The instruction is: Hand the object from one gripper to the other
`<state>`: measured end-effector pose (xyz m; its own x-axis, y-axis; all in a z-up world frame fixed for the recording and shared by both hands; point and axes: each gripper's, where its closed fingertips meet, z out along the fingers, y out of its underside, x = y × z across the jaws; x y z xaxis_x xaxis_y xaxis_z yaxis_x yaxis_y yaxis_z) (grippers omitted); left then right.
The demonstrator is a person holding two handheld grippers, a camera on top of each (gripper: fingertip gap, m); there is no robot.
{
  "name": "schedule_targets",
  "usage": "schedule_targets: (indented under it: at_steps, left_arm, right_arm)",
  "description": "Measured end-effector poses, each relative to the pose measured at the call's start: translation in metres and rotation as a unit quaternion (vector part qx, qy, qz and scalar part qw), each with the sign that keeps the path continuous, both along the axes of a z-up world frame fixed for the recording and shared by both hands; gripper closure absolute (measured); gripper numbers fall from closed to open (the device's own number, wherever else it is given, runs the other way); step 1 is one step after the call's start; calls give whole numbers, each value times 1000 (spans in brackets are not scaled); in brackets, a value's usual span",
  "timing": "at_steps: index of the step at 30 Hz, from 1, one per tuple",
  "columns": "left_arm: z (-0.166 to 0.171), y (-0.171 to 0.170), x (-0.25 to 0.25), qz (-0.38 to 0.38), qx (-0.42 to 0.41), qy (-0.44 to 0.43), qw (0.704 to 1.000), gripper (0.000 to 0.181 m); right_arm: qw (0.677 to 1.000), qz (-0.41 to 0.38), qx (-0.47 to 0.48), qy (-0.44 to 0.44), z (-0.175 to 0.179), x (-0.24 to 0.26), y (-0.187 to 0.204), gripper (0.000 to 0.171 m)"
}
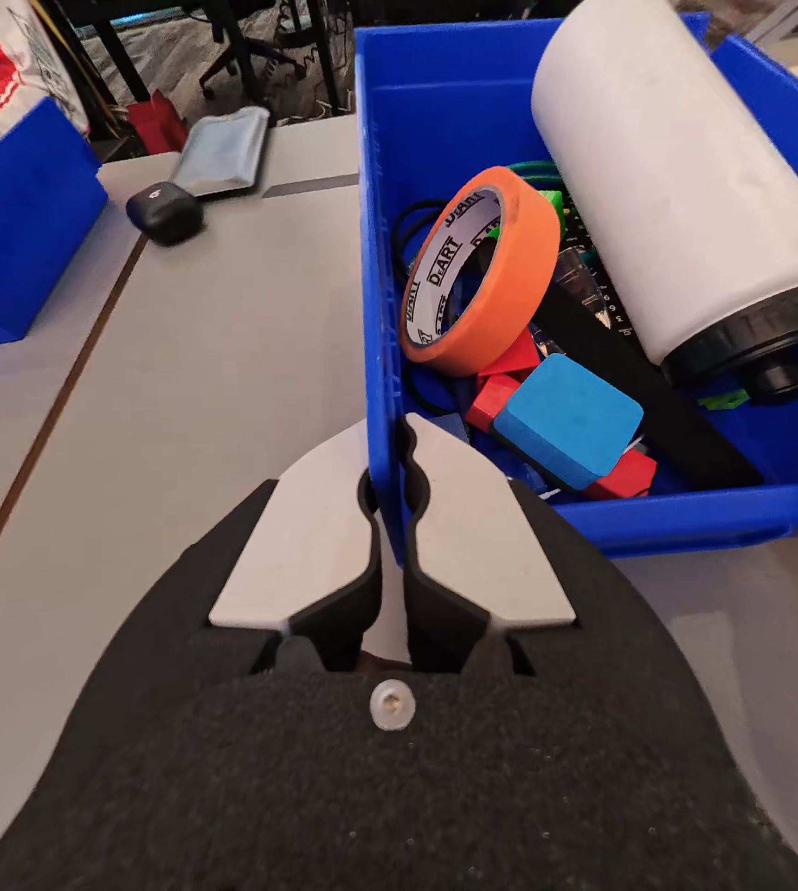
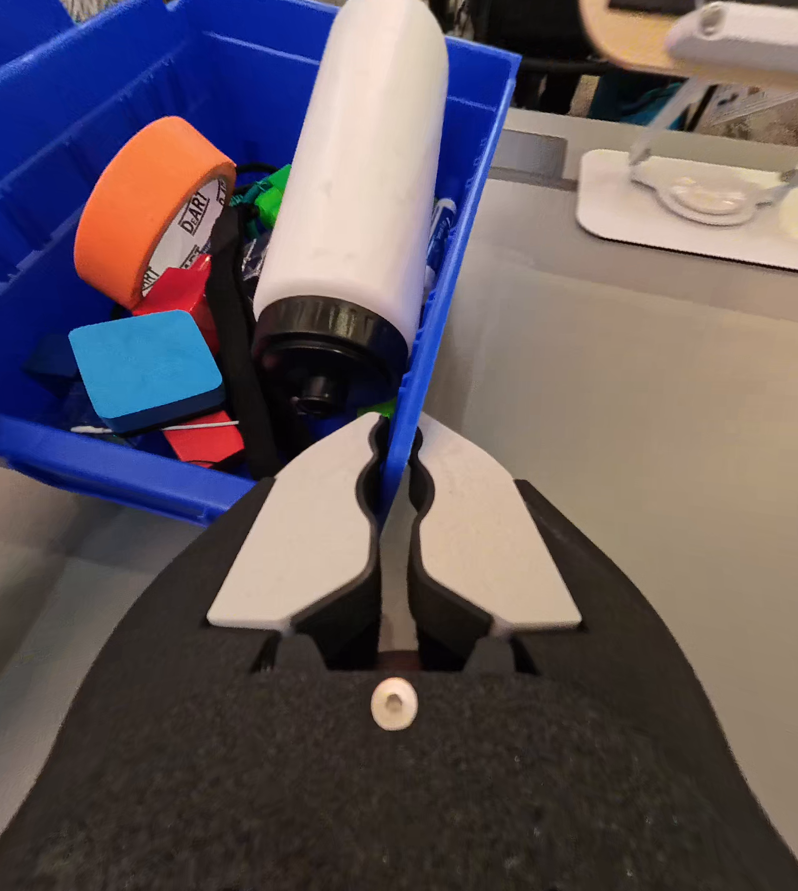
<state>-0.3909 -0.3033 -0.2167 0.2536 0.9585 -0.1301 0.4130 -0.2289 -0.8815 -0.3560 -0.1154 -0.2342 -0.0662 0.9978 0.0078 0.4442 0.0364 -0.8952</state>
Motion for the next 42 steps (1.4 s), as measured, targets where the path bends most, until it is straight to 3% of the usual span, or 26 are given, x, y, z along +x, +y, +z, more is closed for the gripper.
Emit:
schedule_targets:
  at_steps: [5, 8, 12, 15, 19, 23, 26, 31, 35, 38, 42]
  left_arm:
    - [-22, -34, -9, 4, 6, -26, 1000, 177]
    - [-23, -38, -11, 12, 8, -29, 999, 177]
    - [-25, -44, -15, 59, 32, -39, 997, 173]
    - [-20, -46, -13, 74, 33, -25, 996, 168]
    - [6, -49, -4, 103, 6, 38, 994, 152]
    - [35, -47, 21, 148, 58, 107, 982, 148]
    - [55, -30, 37, 147, 93, 148, 973, 148]
    - [47, 42, 58, 58, 129, 127, 982, 147]
    - [28, 100, 80, -10, 202, 75, 977, 147]
    - [32, 110, 83, -29, 192, 89, 977, 147]
    - [26, 96, 72, -12, 86, 108, 990, 147]
  right_arm:
    - [1000, 21, -1, -20, -7, -8, -33, 163]
    - [999, 35, -8, -2, -9, -8, -36, 160]
    - [990, 133, -54, -3, -8, -2, -47, 149]
    - [975, 218, -44, -20, -3, 20, -41, 147]
    - [957, 289, -16, -5, 21, 55, -5, 143]
    - [941, 337, 20, 28, 49, 95, 54, 135]
    - [948, 312, 42, 41, 59, 114, 117, 135]
    - [986, 124, 83, 75, 52, 124, 264, 131]
    - [991, -28, 84, 104, 37, 147, 388, 130]
    - [986, -122, 78, 79, 26, 151, 465, 129]
    - [987, -152, 12, 60, 13, 141, 497, 129]
